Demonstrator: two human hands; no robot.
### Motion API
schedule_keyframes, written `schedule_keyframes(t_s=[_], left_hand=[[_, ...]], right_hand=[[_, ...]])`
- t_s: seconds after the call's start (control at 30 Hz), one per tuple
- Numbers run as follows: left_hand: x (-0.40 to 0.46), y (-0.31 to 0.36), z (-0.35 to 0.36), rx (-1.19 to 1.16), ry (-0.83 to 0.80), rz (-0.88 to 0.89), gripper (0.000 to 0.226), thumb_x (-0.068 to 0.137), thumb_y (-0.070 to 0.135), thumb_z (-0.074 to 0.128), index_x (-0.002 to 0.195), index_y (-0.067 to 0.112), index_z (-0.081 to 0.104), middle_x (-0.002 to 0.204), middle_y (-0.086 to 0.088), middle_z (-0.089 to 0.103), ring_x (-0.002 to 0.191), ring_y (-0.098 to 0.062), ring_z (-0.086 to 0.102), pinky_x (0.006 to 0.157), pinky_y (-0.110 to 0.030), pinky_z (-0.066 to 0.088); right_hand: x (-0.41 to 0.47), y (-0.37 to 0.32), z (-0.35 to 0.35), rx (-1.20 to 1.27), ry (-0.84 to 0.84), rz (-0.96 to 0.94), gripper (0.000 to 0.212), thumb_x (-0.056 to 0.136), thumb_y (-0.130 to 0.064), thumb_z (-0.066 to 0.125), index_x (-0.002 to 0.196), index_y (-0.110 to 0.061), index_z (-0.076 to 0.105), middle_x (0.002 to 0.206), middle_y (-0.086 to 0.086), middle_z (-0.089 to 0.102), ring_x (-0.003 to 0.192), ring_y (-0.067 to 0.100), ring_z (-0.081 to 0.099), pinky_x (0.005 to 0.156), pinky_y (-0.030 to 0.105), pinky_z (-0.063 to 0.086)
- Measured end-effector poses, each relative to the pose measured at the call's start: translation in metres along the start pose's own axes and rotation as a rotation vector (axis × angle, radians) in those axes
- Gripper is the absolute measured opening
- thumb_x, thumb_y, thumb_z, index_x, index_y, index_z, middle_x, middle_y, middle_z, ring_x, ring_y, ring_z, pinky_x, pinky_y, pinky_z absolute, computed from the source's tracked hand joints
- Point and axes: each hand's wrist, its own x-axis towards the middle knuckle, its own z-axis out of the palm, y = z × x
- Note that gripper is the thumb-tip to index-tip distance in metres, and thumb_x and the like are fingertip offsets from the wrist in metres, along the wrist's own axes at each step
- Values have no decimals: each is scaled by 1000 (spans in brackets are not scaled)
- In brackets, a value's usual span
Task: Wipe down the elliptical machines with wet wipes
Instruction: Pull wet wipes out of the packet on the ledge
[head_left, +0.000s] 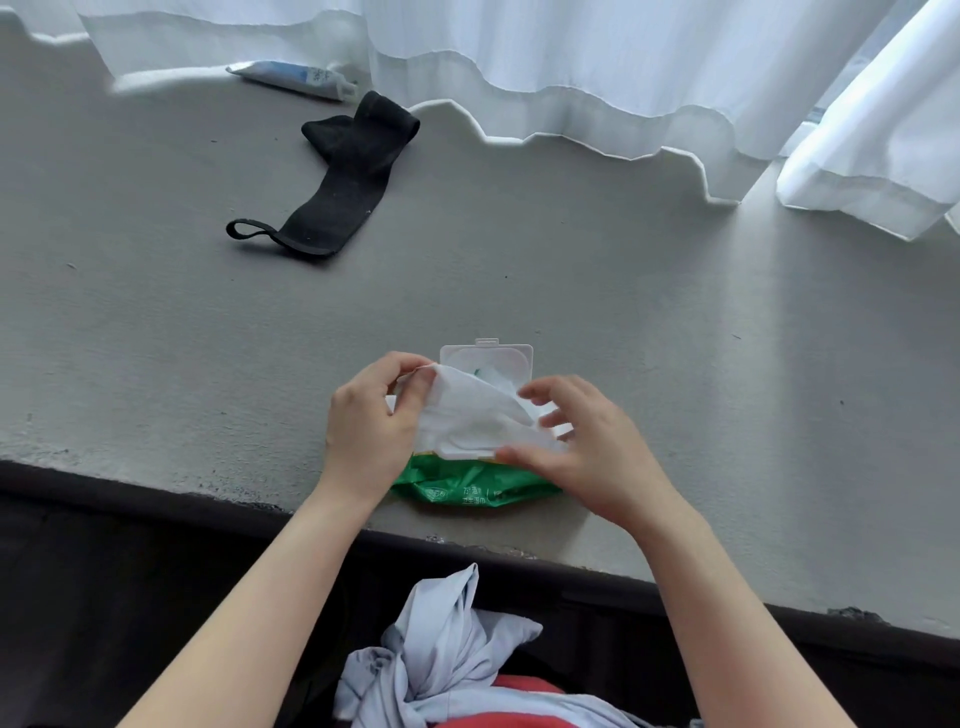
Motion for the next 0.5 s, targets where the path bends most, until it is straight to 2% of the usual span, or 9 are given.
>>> schedule_keyframes(t_s=[0.07,0.17,0.27,0.37,0.43,0.5], left_hand=[[0,1,1,5,27,31,9,95,20,62,89,18,68,79,18,61,77,10,54,71,-4,37],[3,4,1,-33,61,26,14,92,30,54,87,23,65,79,17,61,76,8,53,72,-5,37],[4,9,2,-112,13,29,10,95,29,58,88,27,64,74,28,64,73,11,57,68,-5,38],[3,11,5,-107,-28,186,14,94,34,58,96,28,71,81,25,69,78,4,63,71,-12,47],[3,11,9,-56,-65,319,23,94,33,56,100,21,75,87,13,73,79,-6,68,71,-29,54],[3,14,14,-53,-108,397,21,94,31,58,103,22,74,92,9,73,80,-10,69,69,-36,55]], right_hand=[[0,0,0,-106,-52,-24,46,80,-22,76,121,-27,57,110,-13,55,95,7,58,86,31,50],[1,3,-5,-20,158,23,37,87,-1,59,119,-20,60,87,-13,60,82,11,60,76,22,48],[1,0,-12,141,408,47,27,89,1,59,103,-22,60,79,-15,61,73,4,61,63,8,42],[2,-15,-12,269,614,-140,16,88,-10,55,98,-23,57,83,-14,62,67,6,61,60,7,41],[3,-21,-6,272,598,-275,13,89,-14,55,101,-18,59,88,-6,63,74,9,63,66,11,44],[5,-21,5,230,402,-325,25,87,-11,63,111,-15,60,101,-4,63,91,4,61,79,14,47]])
